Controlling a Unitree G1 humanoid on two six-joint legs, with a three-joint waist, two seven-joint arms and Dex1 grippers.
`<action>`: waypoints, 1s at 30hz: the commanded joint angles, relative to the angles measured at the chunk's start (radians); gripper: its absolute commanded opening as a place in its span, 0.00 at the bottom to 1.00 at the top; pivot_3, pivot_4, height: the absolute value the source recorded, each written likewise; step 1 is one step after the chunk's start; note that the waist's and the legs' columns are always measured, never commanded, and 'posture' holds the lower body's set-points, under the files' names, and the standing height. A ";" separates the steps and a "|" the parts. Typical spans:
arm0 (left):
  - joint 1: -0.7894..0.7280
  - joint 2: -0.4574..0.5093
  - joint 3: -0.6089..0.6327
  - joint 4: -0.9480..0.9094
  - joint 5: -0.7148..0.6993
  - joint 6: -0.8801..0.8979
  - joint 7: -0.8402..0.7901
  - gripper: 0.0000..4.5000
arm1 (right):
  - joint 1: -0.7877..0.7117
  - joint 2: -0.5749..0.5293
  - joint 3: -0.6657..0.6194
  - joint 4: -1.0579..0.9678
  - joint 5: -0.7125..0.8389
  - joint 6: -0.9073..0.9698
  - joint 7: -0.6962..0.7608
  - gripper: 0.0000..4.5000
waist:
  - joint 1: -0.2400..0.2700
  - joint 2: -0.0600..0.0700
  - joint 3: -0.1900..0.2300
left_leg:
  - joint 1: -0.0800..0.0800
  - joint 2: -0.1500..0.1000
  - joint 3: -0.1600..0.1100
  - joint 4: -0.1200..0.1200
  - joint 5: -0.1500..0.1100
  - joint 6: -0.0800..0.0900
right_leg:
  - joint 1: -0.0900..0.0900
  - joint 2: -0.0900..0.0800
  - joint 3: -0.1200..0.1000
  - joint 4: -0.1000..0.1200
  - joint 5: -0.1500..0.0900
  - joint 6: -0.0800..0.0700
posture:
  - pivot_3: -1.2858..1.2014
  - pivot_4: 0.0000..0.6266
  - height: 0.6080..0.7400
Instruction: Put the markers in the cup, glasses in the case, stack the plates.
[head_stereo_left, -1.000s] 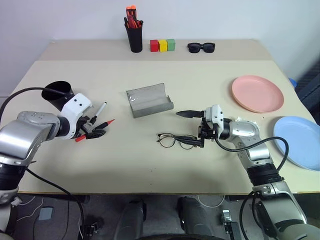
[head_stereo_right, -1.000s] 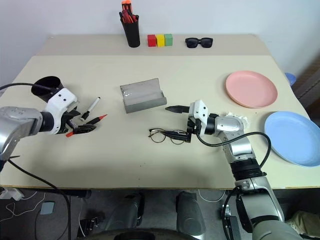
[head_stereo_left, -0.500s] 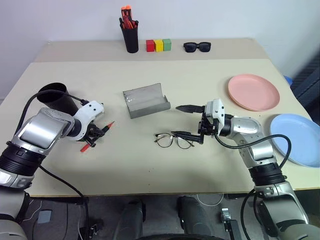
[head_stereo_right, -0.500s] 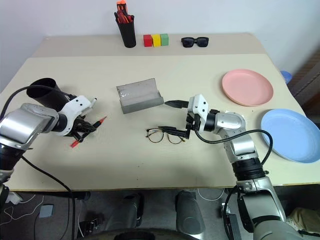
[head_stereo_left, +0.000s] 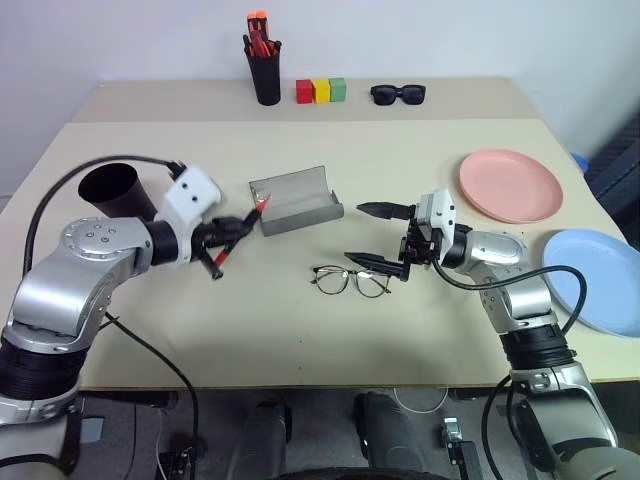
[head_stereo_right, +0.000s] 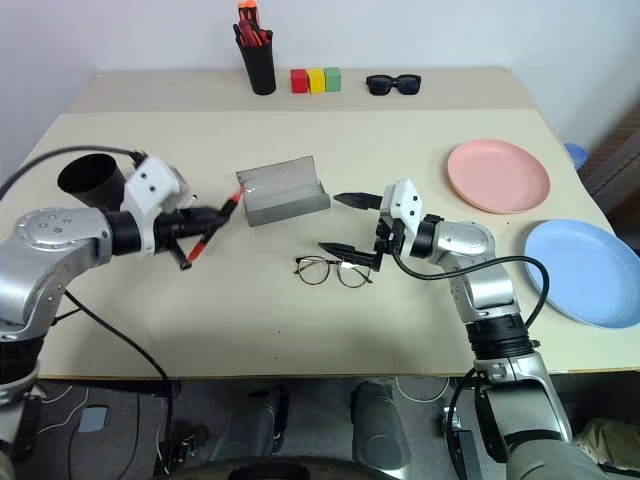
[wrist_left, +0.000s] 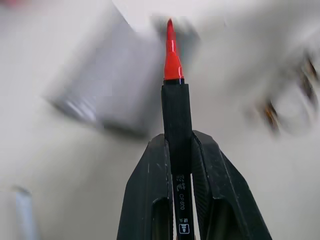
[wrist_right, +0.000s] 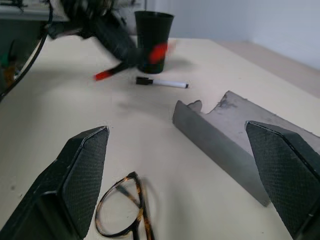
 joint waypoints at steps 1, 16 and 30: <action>-0.059 -0.069 0.118 -0.039 0.061 -0.066 0.191 0.02 | -0.039 0.014 -0.031 0.009 0.027 -0.028 0.004 1.00 | -0.001 0.000 0.000 | 0.000 0.000 0.000 0.000 0.000 0.000 | 0.000 0.000 0.000 0.000 0.000 0.000 | 0.52 0.24 1.00; -0.019 -0.378 0.280 0.057 0.452 -0.445 0.879 0.02 | -0.167 0.153 -0.038 0.176 0.044 -0.180 0.068 1.00 | 0.005 -0.001 0.000 | 0.000 -0.001 0.000 0.000 0.001 -0.002 | 0.000 0.000 0.000 0.000 0.002 0.002 | 0.52 0.24 1.00; -0.010 -0.390 0.263 0.187 0.523 -0.571 0.930 0.02 | -0.178 0.175 -0.042 0.210 0.038 -0.216 0.076 1.00 | 0.001 -0.001 0.000 | 0.000 -0.001 0.000 -0.001 0.001 -0.002 | 0.000 0.000 0.000 0.000 0.002 0.002 | 0.52 0.24 1.00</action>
